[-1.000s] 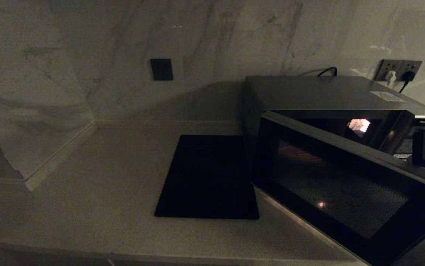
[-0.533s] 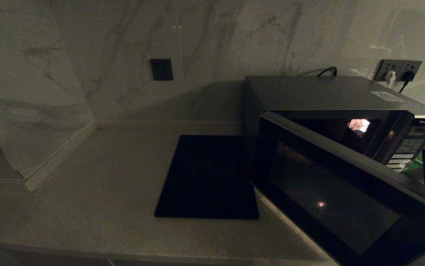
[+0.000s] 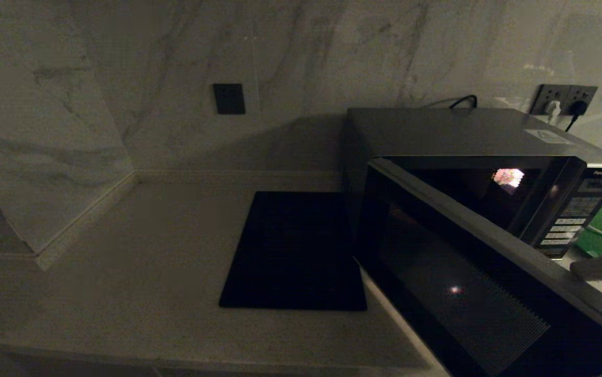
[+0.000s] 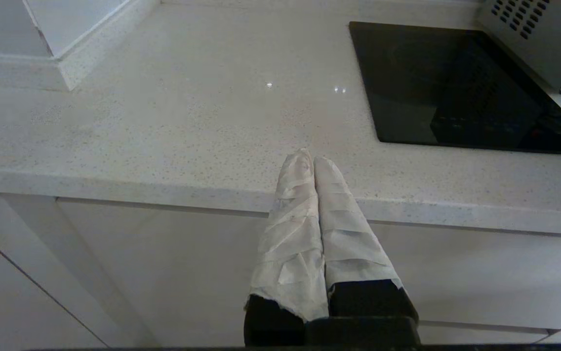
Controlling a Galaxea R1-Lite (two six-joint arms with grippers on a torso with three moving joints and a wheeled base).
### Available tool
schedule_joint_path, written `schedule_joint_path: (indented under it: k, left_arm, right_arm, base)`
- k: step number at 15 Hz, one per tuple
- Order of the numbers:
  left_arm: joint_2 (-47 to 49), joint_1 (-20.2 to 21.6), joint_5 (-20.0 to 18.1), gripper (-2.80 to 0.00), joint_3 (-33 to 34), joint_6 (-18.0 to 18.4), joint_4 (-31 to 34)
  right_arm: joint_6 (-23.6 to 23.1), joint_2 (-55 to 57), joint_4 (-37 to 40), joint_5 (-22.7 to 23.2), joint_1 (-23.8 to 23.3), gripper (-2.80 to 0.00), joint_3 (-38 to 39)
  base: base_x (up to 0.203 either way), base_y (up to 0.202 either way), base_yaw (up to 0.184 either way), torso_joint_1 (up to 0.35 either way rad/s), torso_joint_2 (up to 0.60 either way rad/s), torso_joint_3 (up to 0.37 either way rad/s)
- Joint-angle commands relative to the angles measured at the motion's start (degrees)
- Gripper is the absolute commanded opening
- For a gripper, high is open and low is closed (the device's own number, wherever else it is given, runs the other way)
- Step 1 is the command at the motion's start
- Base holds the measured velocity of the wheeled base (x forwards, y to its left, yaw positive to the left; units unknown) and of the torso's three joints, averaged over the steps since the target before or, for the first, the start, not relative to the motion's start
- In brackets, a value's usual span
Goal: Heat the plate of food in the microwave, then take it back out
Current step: Open the microwave oven
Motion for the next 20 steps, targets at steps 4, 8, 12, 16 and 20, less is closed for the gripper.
schedule_joint_path:
  k: [4,8,12,16,20]
  left_arm:
    - [0.0,0.0,0.0,-2.80,0.0,0.0,0.0]
    - [0.0,0.0,0.0,-2.80,0.0,0.0,0.0]
    - [0.1,0.0,0.0,-2.80,0.0,0.0,0.0]
    - [0.0,0.0,0.0,-2.80,0.0,0.0,0.0]
    - [0.0,0.0,0.0,-2.80,0.0,0.0,0.0]
  right_arm:
    - [4.4,-0.2,0.4,0.1,12.3,-2.80,0.3]
    - [5.2,-1.2,0.7,0.2,13.8,-2.80,0.7]
    - [5.2,-2.0,0.7,0.2,14.7,-2.80,1.2]
    - [5.2,-3.1,0.7,0.2,14.8,-2.80,2.9]
    - [6.5,-4.1,0.7,0.2,14.8,-2.80,4.4]
  base:
    - [0.000,0.000,0.000,0.000,0.00,0.000]
    - [0.000,0.000,0.000,0.000,0.00,0.000]
    - [0.000,0.000,0.000,0.000,0.00,0.000]
    - [0.000,0.000,0.000,0.000,0.00,0.000]
    - [0.000,0.000,0.000,0.000,0.00,0.000]
